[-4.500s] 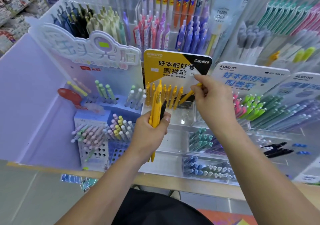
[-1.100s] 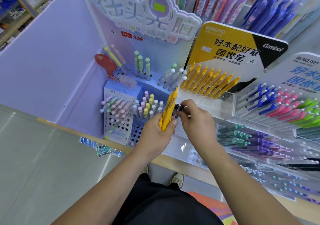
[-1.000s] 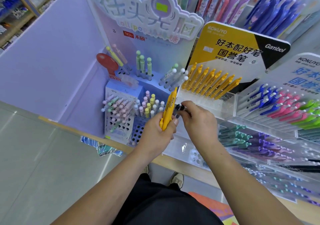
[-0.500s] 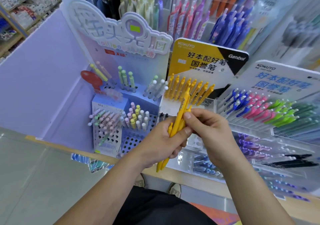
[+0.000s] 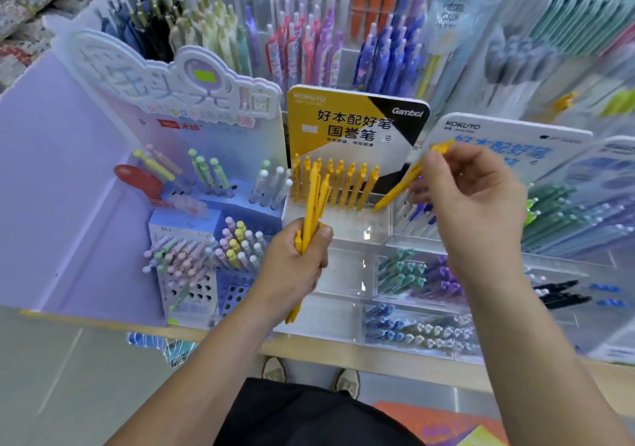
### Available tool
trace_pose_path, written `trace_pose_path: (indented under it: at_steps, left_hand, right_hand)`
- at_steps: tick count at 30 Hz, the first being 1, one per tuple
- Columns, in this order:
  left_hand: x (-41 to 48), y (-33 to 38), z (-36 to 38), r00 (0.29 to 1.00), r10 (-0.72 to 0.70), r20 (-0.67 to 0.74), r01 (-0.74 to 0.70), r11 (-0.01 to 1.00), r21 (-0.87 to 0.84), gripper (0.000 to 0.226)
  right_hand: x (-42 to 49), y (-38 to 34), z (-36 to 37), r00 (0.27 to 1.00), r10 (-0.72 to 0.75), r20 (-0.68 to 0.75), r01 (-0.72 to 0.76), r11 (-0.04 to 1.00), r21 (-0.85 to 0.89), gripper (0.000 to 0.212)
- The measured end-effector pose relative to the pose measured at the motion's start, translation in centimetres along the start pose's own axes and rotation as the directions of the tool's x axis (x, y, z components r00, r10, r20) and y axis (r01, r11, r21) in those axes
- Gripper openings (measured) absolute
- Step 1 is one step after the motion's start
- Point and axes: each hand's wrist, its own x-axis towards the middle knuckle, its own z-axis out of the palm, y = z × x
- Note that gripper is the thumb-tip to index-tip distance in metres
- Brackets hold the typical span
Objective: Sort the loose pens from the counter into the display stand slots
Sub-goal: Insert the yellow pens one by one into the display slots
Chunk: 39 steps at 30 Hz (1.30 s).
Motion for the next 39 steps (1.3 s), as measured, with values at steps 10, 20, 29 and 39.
trace_pose_path:
  at_steps: [10, 20, 29, 39]
  left_hand:
    - [0.3, 0.6, 1.0, 1.000, 0.025, -0.017, -0.025, 1.000, 0.015, 0.029]
    - [0.5, 1.0, 1.6, 0.999, 0.031, 0.007, -0.031, 0.999, -0.017, 0.030]
    - [0.8, 1.2, 2.0, 1.000, 0.002, 0.030, 0.000, 0.998, -0.068, 0.030]
    - [0.6, 1.4, 1.9, 0.997, 0.007, 0.072, -0.001, 0.996, -0.093, 0.030]
  right_hand:
    - [1.7, 2.7, 1.4, 0.940, -0.269, 0.209, 0.340, 0.725, -0.599, 0.016]
    - [2.2, 2.5, 0.7, 0.931, -0.272, 0.241, 0.364, 0.670, -0.648, 0.013]
    - [2.3, 4.0, 2.3, 0.921, -0.248, 0.301, 0.389, 0.615, -0.686, 0.029]
    - [3.5, 3.7, 2.1, 0.897, -0.246, 0.368, 0.441, 0.564, -0.698, 0.008]
